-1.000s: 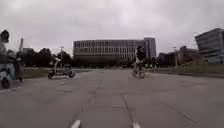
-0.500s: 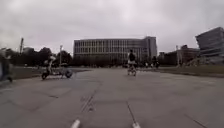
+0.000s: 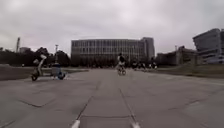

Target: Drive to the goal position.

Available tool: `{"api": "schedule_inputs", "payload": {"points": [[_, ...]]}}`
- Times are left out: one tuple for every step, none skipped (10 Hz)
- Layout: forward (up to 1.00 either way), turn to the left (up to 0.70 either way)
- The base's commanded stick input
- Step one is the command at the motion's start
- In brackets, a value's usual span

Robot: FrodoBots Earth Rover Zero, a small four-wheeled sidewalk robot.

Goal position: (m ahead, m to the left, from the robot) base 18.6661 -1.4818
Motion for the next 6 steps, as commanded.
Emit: {"api": "schedule_inputs", "payload": {"points": [[1.0, -0.33], [1.0, -0.06], [1.0, 0.0], [1.0, 0.0], [1.0, 0.0], [1.0, 0.0]]}}
